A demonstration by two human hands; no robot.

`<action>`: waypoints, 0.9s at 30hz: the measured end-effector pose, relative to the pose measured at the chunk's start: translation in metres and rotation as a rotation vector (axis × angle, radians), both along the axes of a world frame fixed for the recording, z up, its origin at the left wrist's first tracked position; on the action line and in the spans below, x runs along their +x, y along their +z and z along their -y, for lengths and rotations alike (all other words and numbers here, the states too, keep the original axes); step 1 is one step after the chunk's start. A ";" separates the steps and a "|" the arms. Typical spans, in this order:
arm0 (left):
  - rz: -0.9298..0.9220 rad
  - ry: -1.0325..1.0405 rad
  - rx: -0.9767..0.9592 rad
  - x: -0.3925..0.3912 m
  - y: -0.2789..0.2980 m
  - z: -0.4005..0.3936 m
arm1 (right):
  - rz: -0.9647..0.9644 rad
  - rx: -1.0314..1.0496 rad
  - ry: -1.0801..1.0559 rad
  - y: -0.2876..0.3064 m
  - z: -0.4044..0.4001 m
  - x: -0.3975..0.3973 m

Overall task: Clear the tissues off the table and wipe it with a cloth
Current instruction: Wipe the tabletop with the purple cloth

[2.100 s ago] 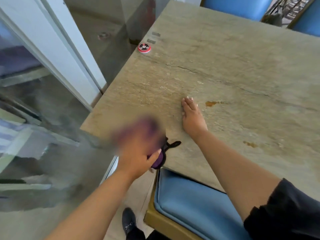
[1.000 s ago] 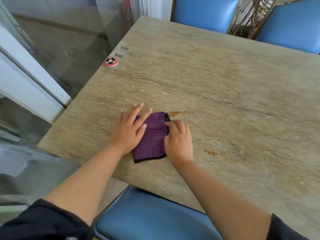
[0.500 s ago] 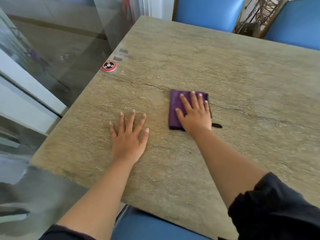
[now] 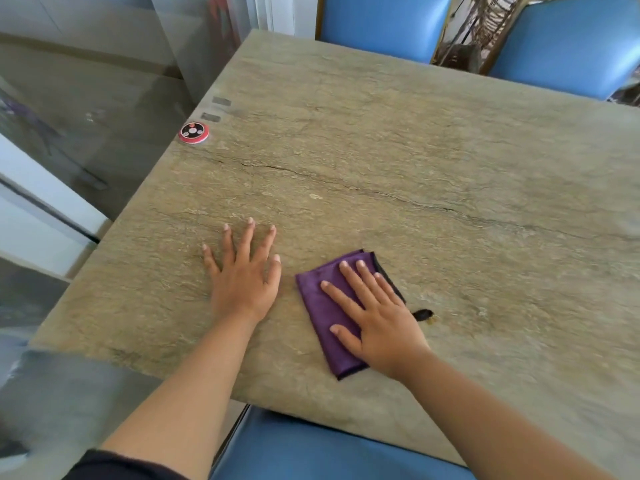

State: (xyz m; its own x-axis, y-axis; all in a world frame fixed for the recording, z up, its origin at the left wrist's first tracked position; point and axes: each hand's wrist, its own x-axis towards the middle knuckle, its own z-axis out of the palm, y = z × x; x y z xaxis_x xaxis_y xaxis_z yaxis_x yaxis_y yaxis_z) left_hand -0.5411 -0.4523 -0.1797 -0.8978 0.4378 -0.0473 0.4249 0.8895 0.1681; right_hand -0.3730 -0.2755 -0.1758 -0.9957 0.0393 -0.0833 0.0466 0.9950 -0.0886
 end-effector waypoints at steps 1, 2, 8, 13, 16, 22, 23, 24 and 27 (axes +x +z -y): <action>0.001 0.000 -0.001 0.001 0.000 0.000 | 0.009 0.010 -0.109 -0.001 -0.009 -0.004; 0.002 -0.002 -0.002 0.001 0.001 0.000 | 0.022 0.007 -0.240 0.000 -0.012 -0.015; 0.125 0.005 0.173 -0.005 0.008 0.007 | 0.117 -0.082 -0.562 0.013 0.058 -0.098; 0.016 0.011 0.365 -0.004 0.018 0.066 | 0.012 -0.038 -0.075 0.007 0.081 -0.049; 0.000 0.054 0.241 0.003 0.008 0.108 | 0.038 -0.013 -0.259 0.006 0.053 -0.063; -0.042 -0.017 0.118 0.006 -0.006 0.117 | 0.109 -0.084 -0.542 0.008 0.065 -0.150; -0.046 -0.017 0.129 0.007 -0.005 0.117 | 0.112 -0.083 -0.473 0.008 0.074 -0.158; -0.047 -0.019 0.149 0.008 -0.005 0.118 | 0.111 -0.078 -0.383 0.009 0.085 -0.162; -0.037 -0.023 0.214 0.007 -0.004 0.121 | 0.091 -0.046 -0.073 0.010 0.120 -0.146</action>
State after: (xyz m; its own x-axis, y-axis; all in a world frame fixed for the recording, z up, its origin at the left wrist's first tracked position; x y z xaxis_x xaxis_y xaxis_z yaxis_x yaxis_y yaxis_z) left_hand -0.5341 -0.5730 -0.1833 -0.8871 0.4543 0.0817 0.4537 0.8255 0.3357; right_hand -0.5190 -0.3959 -0.1656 -0.9786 0.1059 -0.1766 0.1292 0.9836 -0.1260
